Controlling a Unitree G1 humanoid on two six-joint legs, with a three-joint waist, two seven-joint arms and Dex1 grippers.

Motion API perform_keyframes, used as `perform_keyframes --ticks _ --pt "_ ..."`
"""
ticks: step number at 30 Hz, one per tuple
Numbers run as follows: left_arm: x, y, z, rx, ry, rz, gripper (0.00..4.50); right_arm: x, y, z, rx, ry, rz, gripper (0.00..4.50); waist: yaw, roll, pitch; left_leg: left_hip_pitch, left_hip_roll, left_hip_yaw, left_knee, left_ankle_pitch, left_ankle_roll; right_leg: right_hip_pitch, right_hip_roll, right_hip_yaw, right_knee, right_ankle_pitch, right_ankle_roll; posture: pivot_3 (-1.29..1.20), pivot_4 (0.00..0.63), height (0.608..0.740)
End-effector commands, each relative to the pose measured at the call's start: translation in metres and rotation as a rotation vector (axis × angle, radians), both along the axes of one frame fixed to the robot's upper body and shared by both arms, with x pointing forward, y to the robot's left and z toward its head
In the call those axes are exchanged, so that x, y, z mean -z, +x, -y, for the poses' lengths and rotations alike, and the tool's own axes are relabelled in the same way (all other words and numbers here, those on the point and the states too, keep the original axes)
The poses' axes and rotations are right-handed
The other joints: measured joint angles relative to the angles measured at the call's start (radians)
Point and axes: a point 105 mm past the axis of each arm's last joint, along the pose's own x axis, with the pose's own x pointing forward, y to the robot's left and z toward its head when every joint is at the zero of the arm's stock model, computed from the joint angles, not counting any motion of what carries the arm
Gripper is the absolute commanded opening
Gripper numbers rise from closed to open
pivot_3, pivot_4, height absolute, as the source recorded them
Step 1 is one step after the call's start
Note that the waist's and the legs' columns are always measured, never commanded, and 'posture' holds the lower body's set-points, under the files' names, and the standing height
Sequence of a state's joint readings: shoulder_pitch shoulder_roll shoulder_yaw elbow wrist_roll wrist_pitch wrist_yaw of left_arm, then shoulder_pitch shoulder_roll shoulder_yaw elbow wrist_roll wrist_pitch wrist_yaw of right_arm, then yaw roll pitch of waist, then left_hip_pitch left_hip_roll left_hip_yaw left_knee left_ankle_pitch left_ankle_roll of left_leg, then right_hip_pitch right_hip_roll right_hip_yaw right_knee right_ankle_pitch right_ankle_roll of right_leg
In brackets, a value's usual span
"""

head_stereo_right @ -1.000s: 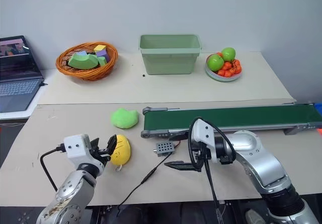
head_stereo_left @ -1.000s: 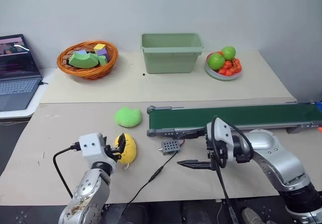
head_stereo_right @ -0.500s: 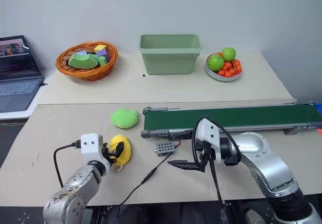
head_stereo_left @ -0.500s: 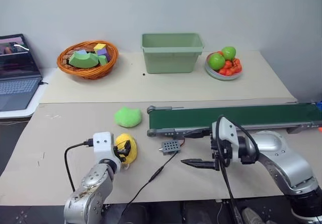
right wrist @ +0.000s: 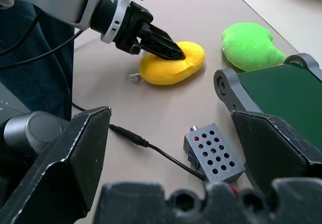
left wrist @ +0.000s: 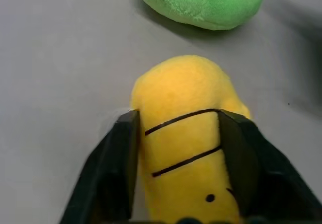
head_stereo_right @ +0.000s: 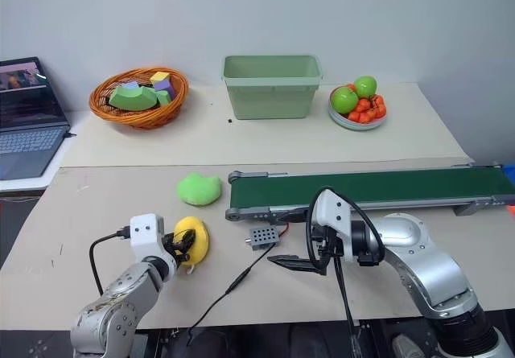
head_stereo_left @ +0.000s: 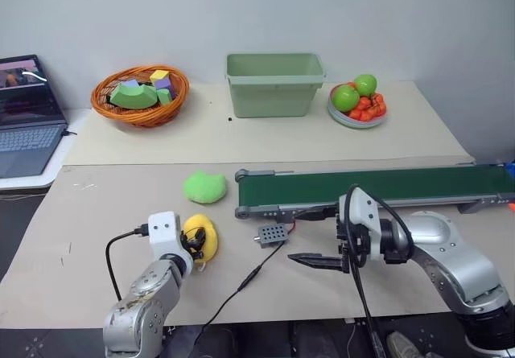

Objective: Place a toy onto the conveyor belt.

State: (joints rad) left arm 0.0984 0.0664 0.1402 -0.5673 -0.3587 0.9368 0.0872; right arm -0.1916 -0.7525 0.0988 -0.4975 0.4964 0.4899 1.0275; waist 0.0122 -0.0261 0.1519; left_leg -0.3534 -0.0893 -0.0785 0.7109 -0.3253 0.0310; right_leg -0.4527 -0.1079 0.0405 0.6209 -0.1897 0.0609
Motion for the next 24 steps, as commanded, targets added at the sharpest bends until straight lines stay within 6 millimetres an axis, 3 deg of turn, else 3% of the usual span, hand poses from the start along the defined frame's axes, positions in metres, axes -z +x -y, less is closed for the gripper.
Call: perform_keyframes --ticks 1,8,10,14,19,24 --pt "0.006 -0.003 -0.005 -0.013 0.015 -0.034 0.89 -0.015 0.001 -0.001 -0.008 0.036 0.057 4.5 0.0 0.0 0.0 0.0 0.0 0.0 0.0 0.0 0.0 0.0 0.0 0.0 0.0 0.0 0.0 0.0 0.15 0.728" --pt "0.007 -0.002 -0.007 -0.019 0.032 -0.037 0.89 -0.015 0.004 0.0 0.009 0.038 0.064 4.5 0.0 0.0 0.0 0.0 0.0 0.0 0.0 0.0 0.0 0.0 0.0 0.0 0.0 0.0 0.0 0.0 0.15 0.728" --pt "-0.005 0.002 -0.014 -0.057 0.04 0.018 0.89 -0.014 0.006 -0.001 0.012 0.037 0.065 4.5 0.0 0.0 0.0 0.0 0.0 0.0 0.0 0.0 0.0 0.0 0.0 0.0 0.0 0.0 0.0 0.0 0.15 0.728" --pt "-0.064 0.018 -0.029 -0.051 0.137 0.267 0.89 -0.012 0.009 0.0 0.018 0.031 0.066 4.5 0.0 -0.001 0.001 0.0 0.0 0.0 0.0 0.0 -0.001 -0.001 0.0 0.0 0.001 0.0 0.0 0.0 0.15 0.728" --pt "-0.119 0.026 -0.036 0.082 0.373 0.43 0.89 -0.01 0.013 -0.001 0.024 0.032 0.066 4.5 0.0 -0.002 0.001 -0.001 0.0 0.0 0.0 0.0 -0.001 -0.001 0.0 0.0 0.001 0.0 0.0 0.0 0.15 0.728" --pt "-0.153 0.04 -0.012 0.379 0.463 0.546 0.89 -0.009 0.016 -0.002 0.038 0.044 0.069 4.5 0.0 -0.002 0.001 -0.001 0.0 0.0 0.0 0.001 -0.001 -0.002 0.0 0.0 0.001 0.0 0.0 0.0 0.15 0.728"
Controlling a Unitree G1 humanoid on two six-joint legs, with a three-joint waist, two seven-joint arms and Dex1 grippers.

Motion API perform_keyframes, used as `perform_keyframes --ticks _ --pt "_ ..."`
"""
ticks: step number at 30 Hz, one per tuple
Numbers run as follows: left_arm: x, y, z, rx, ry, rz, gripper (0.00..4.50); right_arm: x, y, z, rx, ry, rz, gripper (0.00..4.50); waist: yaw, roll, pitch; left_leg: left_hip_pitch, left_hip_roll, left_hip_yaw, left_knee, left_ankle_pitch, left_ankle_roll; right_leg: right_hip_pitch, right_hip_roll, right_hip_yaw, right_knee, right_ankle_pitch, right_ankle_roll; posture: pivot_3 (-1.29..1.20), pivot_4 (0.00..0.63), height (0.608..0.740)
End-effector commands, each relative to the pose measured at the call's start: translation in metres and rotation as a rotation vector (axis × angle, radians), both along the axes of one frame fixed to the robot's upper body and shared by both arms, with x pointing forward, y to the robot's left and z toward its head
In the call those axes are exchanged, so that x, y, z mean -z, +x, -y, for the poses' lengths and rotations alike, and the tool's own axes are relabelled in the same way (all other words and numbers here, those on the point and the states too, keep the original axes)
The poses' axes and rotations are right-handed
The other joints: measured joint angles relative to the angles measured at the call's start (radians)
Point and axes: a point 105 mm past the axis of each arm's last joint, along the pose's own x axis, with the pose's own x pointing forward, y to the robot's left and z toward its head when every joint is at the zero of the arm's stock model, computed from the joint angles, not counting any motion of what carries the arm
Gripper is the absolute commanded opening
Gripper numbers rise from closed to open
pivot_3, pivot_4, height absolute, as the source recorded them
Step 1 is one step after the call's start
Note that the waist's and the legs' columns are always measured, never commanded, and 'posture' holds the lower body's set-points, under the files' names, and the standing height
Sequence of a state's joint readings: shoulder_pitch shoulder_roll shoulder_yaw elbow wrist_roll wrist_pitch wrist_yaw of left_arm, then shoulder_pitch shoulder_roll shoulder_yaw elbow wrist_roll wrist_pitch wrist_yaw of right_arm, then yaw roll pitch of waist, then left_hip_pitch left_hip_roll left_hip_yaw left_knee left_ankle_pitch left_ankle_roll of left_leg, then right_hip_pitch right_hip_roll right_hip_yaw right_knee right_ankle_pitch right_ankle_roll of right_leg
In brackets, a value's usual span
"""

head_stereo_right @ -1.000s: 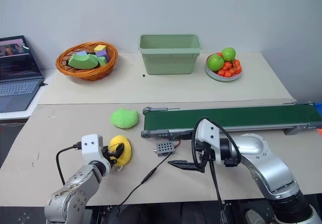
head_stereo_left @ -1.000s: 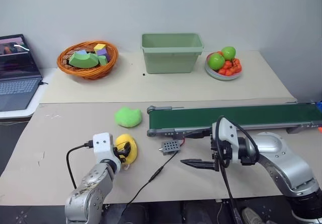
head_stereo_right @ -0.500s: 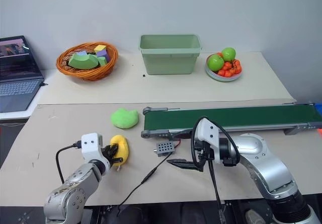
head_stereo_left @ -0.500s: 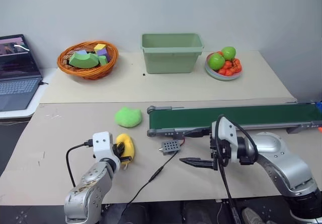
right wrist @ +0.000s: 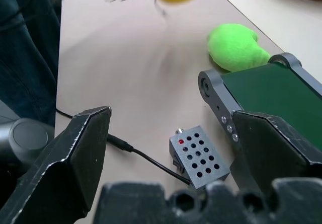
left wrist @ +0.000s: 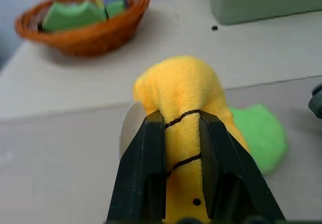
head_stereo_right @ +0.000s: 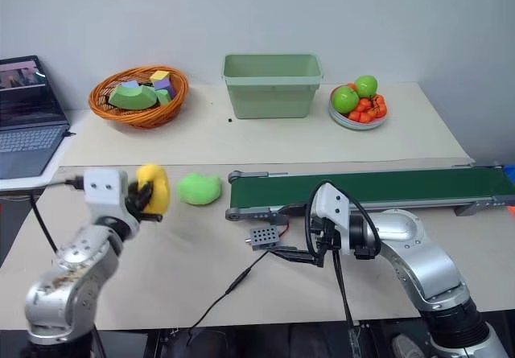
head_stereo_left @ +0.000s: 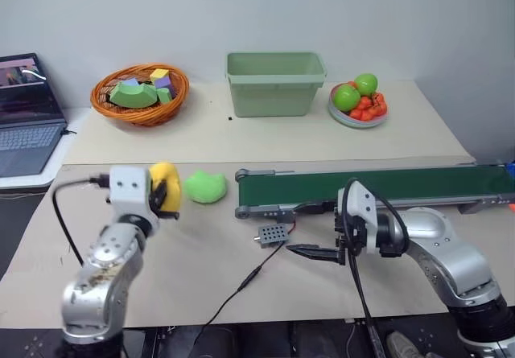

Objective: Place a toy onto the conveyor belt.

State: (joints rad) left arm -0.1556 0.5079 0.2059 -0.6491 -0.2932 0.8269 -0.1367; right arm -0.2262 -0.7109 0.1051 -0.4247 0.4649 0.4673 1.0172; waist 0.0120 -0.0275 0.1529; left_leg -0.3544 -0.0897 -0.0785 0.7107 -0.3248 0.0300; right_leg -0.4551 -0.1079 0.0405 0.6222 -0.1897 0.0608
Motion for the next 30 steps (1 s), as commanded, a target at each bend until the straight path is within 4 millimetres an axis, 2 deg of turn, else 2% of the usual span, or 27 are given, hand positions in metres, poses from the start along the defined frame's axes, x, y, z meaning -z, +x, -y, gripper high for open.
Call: perform_keyframes --ticks 1,6,9,13,16,18,24,30 --pt "-0.022 0.007 0.027 0.233 0.049 0.062 0.89 -0.01 0.002 -0.004 -0.002 0.024 0.061 4.5 0.002 0.0 0.0 0.0 0.0 0.0 0.0 0.0 0.0 0.0 0.0 -0.001 0.0 0.0 0.0 0.0 0.15 0.728" --pt "-0.047 0.03 0.062 0.557 -0.037 0.08 0.89 -0.009 0.005 -0.004 0.017 0.03 0.065 4.5 0.0 0.0 0.0 0.0 0.0 0.0 0.0 0.0 -0.001 0.0 0.0 -0.001 0.0 0.0 0.0 0.0 0.15 0.728" --pt "-0.048 0.051 0.07 0.671 -0.117 0.028 0.89 -0.008 0.005 -0.003 0.031 0.029 0.067 4.5 -0.001 0.0 0.0 0.0 0.0 0.0 0.0 0.0 -0.001 0.0 0.0 -0.002 0.0 0.0 0.0 0.0 0.15 0.728" --pt "-0.027 0.06 0.086 0.863 -0.098 -0.12 0.89 -0.009 0.006 -0.001 0.059 0.034 0.076 4.5 -0.01 0.0 0.0 -0.001 0.0 0.001 0.001 0.001 -0.001 -0.001 0.0 -0.002 0.001 0.0 0.0 0.0 0.15 0.728" --pt "0.0 0.056 0.091 0.966 0.0 -0.247 0.89 -0.009 0.006 0.0 0.075 0.036 0.083 4.5 -0.017 0.0 0.0 -0.001 0.0 0.001 0.0 0.0 0.0 -0.001 0.0 -0.002 0.0 0.0 0.0 0.0 0.15 0.728" --pt "0.01 0.051 0.095 1.028 0.048 -0.295 0.89 -0.009 0.006 0.001 0.087 0.036 0.086 4.5 -0.02 -0.001 0.0 -0.001 0.0 0.001 0.0 0.0 0.0 -0.002 0.0 -0.002 0.0 0.0 0.0 0.0 0.15 0.728" --pt "0.026 0.061 0.101 1.076 0.183 -0.343 0.89 -0.008 0.001 0.002 0.107 0.045 0.088 4.5 -0.017 -0.001 0.001 -0.002 0.0 0.001 0.002 0.0 0.0 -0.002 0.0 -0.002 0.001 0.0 0.0 0.0 0.15 0.728" --pt "0.023 0.073 0.11 1.089 0.25 -0.307 0.89 -0.009 0.002 0.004 0.133 0.053 0.1 4.5 -0.014 -0.001 0.001 -0.003 0.0 0.001 0.002 0.0 0.0 -0.002 0.0 -0.002 0.001 0.0 0.0 0.0 0.15 0.728"
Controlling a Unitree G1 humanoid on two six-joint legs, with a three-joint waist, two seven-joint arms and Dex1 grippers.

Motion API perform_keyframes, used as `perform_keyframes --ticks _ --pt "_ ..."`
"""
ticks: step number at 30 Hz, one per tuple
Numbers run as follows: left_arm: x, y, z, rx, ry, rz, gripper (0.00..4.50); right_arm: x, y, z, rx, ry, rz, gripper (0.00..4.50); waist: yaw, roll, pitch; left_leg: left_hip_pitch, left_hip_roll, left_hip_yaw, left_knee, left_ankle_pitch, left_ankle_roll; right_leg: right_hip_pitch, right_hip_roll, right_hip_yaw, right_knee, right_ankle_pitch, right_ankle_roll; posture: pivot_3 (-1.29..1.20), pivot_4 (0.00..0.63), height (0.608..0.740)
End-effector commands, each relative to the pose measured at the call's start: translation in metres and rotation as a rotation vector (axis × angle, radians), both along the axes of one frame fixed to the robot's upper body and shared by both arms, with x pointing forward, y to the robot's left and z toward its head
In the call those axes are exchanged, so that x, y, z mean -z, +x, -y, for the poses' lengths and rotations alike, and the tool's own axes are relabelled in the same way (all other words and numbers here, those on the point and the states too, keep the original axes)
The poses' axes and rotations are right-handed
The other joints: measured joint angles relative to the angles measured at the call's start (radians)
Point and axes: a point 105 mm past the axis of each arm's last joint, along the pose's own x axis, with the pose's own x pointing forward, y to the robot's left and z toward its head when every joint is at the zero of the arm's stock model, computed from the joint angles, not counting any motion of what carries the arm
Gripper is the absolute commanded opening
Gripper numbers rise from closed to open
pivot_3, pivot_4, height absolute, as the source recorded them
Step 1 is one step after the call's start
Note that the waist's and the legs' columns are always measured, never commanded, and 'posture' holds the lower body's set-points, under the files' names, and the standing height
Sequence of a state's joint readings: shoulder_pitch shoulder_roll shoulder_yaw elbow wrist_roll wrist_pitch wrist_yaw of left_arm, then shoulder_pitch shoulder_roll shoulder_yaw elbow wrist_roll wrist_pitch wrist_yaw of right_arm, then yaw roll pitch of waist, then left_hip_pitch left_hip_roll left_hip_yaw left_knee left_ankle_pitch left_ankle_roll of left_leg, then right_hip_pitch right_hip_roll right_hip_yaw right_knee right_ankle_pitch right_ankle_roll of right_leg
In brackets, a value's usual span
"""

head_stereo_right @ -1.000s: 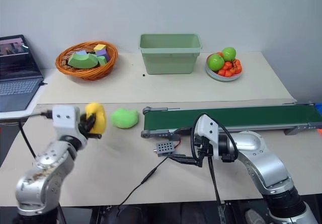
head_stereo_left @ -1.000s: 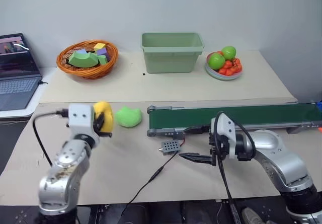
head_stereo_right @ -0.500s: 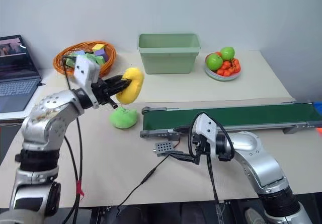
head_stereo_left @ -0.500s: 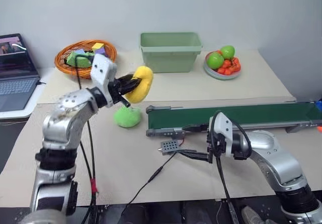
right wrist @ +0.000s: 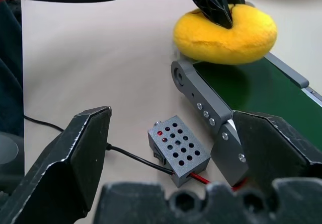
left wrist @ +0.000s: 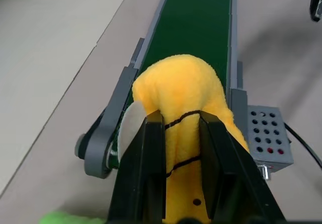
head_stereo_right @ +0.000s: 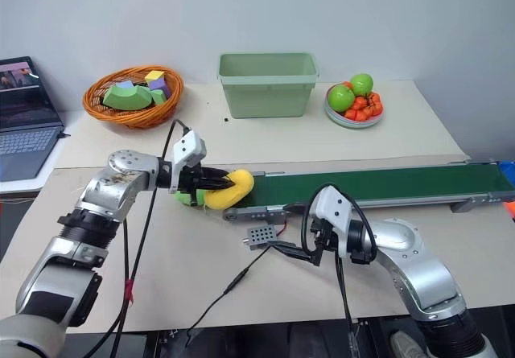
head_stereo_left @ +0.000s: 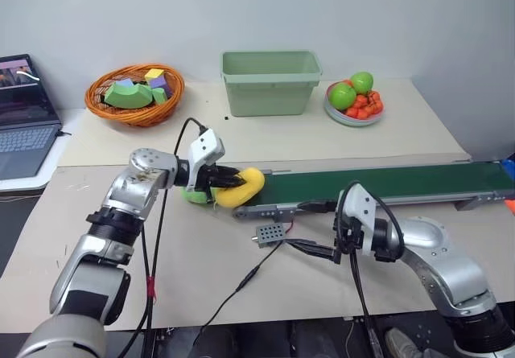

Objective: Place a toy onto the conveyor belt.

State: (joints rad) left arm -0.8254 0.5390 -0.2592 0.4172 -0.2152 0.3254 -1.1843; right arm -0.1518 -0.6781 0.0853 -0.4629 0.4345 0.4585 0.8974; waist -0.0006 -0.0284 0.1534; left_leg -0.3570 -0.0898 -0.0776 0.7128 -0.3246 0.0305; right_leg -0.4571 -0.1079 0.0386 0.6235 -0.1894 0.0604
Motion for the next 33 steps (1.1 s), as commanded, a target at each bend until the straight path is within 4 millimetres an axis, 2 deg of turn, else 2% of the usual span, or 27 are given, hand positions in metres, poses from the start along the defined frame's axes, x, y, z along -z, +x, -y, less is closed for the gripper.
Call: perform_keyframes --ticks 1,3,6,9,24,29,33 --pt "-0.011 0.007 0.004 0.032 0.033 0.092 1.15 -0.016 0.0 0.001 0.009 0.022 0.081 4.5 -0.002 0.0 0.0 0.0 0.0 0.0 0.0 0.0 0.0 0.0 0.0 0.0 0.0 0.0 0.0 0.0 0.15 0.728" --pt "-0.011 0.007 0.007 0.043 0.027 0.104 1.57 -0.016 0.001 0.002 0.017 0.02 0.085 4.5 -0.003 0.0 0.0 0.0 0.0 0.0 0.0 0.0 0.0 0.0 0.0 0.0 0.0 0.0 0.0 0.0 0.15 0.728" --pt "-0.01 0.005 0.008 0.057 0.023 0.118 2.74 -0.016 0.001 0.003 0.019 0.02 0.084 4.5 -0.002 0.0 0.0 0.0 0.0 0.0 0.0 0.0 0.0 0.0 0.0 0.0 0.0 0.0 0.0 0.0 0.15 0.728" --pt "-0.015 0.007 0.009 0.046 0.005 0.146 3.66 -0.015 0.001 0.003 0.018 0.019 0.082 4.5 -0.002 0.0 0.0 0.0 0.0 0.0 0.001 0.0 0.0 0.0 0.0 0.0 0.001 0.0 0.0 0.0 0.15 0.728" --pt "-0.028 0.003 0.008 0.049 -0.025 0.157 3.66 -0.015 0.004 0.002 0.005 0.024 0.081 4.5 -0.002 0.0 0.0 0.0 0.0 0.0 0.001 0.0 0.0 0.0 0.0 0.0 0.001 0.0 0.0 0.0 0.15 0.728" --pt "-0.036 -0.004 0.011 0.064 -0.136 0.107 3.66 -0.015 0.005 0.002 0.005 0.022 0.082 4.5 -0.003 0.0 0.0 0.0 0.0 0.0 0.001 0.0 0.0 0.0 0.0 0.0 0.001 0.0 0.0 0.0 0.15 0.728" --pt "-0.032 -0.006 0.01 0.057 -0.149 0.109 3.66 -0.016 0.008 0.003 0.006 0.017 0.09 4.5 -0.004 0.0 0.0 0.0 0.0 0.0 0.002 0.0 0.0 0.0 0.0 0.0 0.001 0.0 0.0 0.0 0.15 0.728"
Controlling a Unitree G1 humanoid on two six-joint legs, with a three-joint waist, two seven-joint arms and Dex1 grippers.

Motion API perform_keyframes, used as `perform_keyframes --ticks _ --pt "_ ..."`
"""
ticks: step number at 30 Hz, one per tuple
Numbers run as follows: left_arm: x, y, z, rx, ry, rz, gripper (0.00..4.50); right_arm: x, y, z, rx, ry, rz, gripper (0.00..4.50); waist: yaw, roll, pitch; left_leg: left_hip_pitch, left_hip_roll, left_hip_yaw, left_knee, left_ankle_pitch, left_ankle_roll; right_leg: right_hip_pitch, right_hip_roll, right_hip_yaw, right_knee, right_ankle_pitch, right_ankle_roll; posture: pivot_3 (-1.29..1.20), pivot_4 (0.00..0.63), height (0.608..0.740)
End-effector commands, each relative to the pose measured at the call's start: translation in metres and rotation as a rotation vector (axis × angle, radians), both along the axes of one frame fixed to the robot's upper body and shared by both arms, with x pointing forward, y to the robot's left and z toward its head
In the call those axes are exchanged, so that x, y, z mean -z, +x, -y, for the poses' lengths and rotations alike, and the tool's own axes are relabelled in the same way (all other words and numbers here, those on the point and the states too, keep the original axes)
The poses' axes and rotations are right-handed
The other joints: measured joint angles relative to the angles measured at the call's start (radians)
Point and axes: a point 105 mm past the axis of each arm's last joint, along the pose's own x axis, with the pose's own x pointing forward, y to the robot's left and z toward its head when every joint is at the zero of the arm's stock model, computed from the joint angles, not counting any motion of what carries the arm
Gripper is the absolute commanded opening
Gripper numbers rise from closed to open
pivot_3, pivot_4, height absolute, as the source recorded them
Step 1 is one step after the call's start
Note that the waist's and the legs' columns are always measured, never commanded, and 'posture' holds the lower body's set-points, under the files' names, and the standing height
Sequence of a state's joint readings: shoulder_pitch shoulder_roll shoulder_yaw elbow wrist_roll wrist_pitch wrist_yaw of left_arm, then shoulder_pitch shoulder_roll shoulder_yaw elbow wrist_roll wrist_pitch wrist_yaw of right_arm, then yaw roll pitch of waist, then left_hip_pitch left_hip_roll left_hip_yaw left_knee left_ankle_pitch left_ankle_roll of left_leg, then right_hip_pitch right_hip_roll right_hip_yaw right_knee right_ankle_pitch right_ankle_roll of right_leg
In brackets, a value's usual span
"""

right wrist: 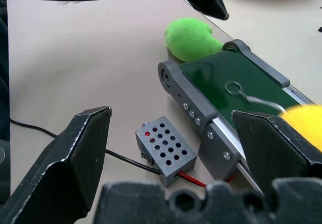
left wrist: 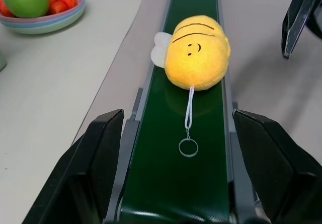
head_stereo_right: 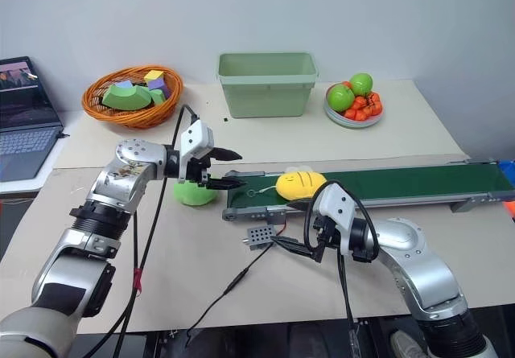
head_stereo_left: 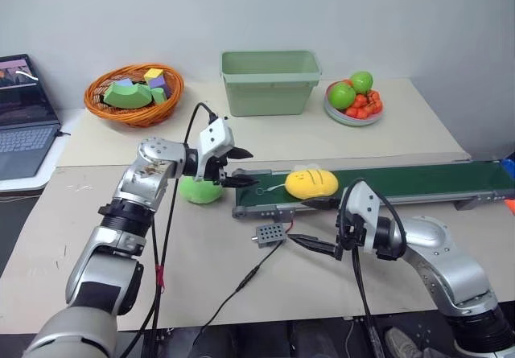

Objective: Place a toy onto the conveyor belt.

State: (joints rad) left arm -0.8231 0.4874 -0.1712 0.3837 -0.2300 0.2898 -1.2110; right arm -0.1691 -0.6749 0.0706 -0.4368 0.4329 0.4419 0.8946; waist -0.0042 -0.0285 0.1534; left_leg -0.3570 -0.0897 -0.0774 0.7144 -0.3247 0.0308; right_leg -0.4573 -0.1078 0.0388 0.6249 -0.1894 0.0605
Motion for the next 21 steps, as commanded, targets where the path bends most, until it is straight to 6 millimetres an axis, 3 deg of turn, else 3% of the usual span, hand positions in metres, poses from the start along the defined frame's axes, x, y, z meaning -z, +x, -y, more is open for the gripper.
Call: perform_keyframes --ticks 1,13,21 --pt "-0.01 -0.005 0.001 0.016 -0.043 0.033 3.66 -0.013 0.003 -0.001 -0.014 0.007 0.07 4.5 0.0 0.0 0.0 0.0 0.0 0.0 0.0 0.0 0.0 0.0 0.0 0.0 0.0 0.0 0.0 0.0 0.15 0.728" --pt "-0.011 -0.031 -0.012 -0.011 -0.186 0.031 3.66 -0.013 0.006 -0.004 -0.033 0.009 0.073 4.5 -0.007 0.0 0.0 0.0 0.0 0.0 0.0 0.0 0.0 0.0 0.0 0.0 0.0 0.0 0.0 0.0 0.15 0.728" --pt "-0.004 -0.038 -0.023 -0.092 -0.218 0.02 3.66 -0.013 0.01 -0.004 -0.041 0.006 0.068 4.5 -0.007 0.0 0.0 0.0 0.0 0.0 0.0 0.0 0.0 0.0 0.0 0.001 0.0 0.0 0.0 0.0 0.15 0.728"
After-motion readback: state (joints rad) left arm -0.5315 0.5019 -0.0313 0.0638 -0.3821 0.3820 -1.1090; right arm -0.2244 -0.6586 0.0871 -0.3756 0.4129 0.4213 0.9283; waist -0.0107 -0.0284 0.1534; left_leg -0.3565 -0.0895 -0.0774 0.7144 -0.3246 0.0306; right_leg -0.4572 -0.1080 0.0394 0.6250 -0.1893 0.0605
